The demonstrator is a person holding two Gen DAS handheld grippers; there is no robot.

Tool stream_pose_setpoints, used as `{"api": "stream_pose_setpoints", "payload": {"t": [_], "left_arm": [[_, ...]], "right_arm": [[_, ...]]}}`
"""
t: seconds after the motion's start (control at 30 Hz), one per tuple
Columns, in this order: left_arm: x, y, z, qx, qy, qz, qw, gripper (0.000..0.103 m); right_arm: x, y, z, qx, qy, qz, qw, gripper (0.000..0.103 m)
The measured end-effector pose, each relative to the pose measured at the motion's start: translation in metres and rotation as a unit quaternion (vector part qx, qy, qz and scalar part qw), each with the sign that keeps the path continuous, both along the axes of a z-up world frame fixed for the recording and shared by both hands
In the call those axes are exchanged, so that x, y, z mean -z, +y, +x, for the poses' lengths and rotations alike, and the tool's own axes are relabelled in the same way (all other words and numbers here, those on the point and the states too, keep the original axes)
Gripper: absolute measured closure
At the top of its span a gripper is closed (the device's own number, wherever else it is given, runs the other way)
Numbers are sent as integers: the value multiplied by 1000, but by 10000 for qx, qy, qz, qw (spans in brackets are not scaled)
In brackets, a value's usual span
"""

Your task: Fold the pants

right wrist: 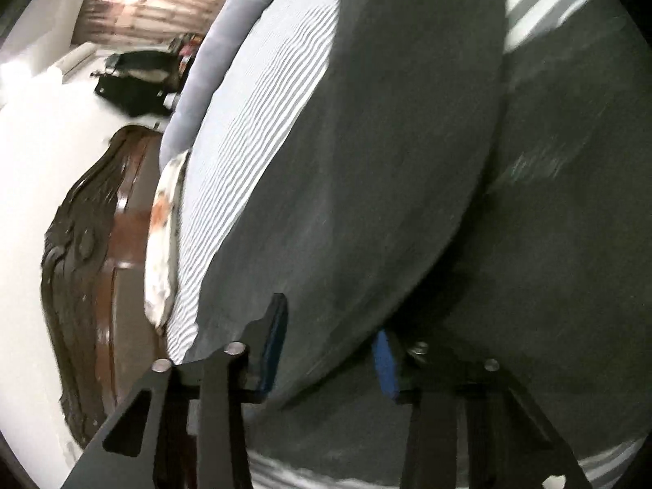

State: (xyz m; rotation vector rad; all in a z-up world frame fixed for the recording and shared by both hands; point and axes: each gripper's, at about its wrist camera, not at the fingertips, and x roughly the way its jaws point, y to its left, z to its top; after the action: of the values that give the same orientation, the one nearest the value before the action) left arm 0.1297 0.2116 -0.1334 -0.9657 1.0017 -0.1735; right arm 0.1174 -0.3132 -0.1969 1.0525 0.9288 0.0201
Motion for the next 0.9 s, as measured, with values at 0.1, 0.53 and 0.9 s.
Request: {"api": "stream_pose_setpoints", "payload": {"t": [0.1,0.53,0.9], "left_arm": [[4,0,-1,26,-2,95,10000,88],[-6,2,25,679,-23,884,9938,88],[14,14,37,1427,364,1533,9772,88]], "right_arm": [[-2,-18,5,123,1,-89,9999,89],[-43,-3,-18,-245,-81,-895,9956,98],[-51,32,-62,-640,33,-1162,9912,99]]}}
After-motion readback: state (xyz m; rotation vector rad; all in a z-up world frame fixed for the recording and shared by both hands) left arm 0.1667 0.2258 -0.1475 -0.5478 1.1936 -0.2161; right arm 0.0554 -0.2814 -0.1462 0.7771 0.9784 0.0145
